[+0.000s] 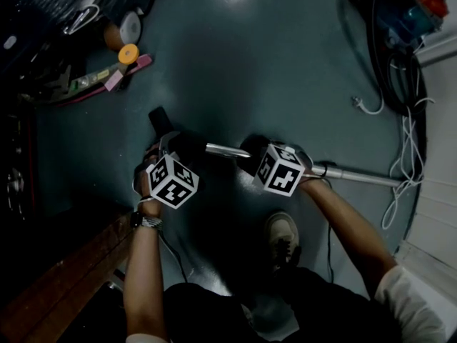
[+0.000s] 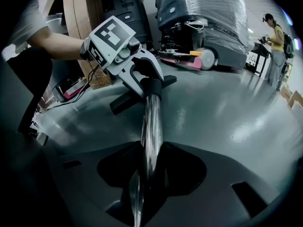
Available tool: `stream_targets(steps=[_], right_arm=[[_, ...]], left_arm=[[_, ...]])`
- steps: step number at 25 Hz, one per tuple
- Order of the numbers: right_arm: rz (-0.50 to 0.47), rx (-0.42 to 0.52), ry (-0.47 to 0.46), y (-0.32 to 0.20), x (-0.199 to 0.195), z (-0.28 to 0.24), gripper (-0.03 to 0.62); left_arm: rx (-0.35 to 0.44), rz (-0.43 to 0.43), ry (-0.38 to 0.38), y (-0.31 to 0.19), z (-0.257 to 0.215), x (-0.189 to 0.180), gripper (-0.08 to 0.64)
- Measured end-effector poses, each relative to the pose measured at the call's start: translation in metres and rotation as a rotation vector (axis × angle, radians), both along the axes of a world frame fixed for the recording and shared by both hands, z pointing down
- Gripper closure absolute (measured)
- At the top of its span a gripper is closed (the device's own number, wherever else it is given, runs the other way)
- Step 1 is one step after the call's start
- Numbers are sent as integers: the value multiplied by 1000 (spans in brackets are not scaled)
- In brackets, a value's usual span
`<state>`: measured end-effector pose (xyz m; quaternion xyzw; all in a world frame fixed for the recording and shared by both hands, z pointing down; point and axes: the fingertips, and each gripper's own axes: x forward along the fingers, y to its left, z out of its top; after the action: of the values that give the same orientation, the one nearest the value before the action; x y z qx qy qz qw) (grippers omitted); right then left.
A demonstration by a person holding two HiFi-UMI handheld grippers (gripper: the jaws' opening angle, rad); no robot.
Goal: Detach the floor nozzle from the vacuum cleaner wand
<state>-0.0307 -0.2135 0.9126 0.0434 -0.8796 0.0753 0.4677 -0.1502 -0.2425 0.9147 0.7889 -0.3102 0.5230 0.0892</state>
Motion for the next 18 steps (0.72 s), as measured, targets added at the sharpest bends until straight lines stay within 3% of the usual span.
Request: stream_targets(steps=[4,18], right_arm=[[5,22,-18,4,0,-16,428],[-12,87,-24,30,2,-42,428]], left_arm=[[1,-87,73,9,-12,-2,304],[20,-114,108,41,-39,-2,314]])
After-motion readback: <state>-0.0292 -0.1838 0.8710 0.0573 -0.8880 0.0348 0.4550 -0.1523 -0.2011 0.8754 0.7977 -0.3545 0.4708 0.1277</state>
